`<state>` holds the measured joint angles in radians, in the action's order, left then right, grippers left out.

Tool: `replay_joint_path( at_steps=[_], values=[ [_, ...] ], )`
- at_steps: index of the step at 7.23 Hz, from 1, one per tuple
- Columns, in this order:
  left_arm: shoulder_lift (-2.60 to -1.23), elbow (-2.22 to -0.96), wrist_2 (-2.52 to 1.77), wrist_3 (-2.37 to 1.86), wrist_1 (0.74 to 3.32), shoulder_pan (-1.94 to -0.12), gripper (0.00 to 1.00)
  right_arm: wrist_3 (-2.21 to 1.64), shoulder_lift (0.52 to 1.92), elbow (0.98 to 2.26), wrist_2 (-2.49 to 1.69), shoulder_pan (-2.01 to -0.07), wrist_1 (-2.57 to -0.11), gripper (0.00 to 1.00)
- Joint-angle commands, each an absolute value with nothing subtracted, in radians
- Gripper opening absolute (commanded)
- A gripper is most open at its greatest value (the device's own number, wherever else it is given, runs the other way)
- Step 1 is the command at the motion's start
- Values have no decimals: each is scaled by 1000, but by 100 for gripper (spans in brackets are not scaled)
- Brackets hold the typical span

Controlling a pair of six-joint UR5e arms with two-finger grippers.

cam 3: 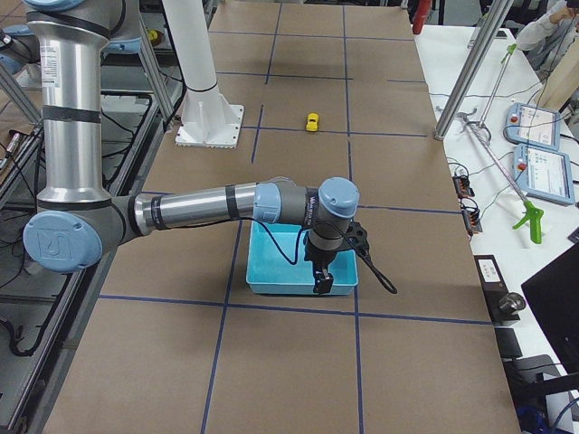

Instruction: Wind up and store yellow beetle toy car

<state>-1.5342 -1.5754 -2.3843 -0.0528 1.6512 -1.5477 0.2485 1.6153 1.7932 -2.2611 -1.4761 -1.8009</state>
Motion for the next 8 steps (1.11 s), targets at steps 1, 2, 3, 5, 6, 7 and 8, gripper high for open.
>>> replay_joint_path(
  at_steps=[1,2,3,5,6,7,8],
  values=[
    [-1534,-1575,-2382,-51,1644,-1546,100,249,1614,1793,-2261,-1476,-1801,100],
    [-1542,-1575,-2381,-51,1616,-1545,100,249,1615,1792,-2261,-1476,-1801,100],
    [-1542,-1575,-2381,-51,1614,-1545,100,249,1615,1792,-2261,-1477,-1801,100],
    [-1542,-1575,-2381,-51,1612,-1546,100,249,1615,1793,-2261,-1476,-1801,100],
    [-1542,-1575,-2382,-51,1612,-1546,100,249,1614,1793,-2261,-1476,-1801,100],
    [-1542,-1575,-2382,-51,1612,-1546,100,249,1614,1793,-2261,-1477,-1801,100],
    [-1543,-1577,-2382,-51,1612,-1546,100,249,1615,1793,-2261,-1477,-1801,100]
  ],
)
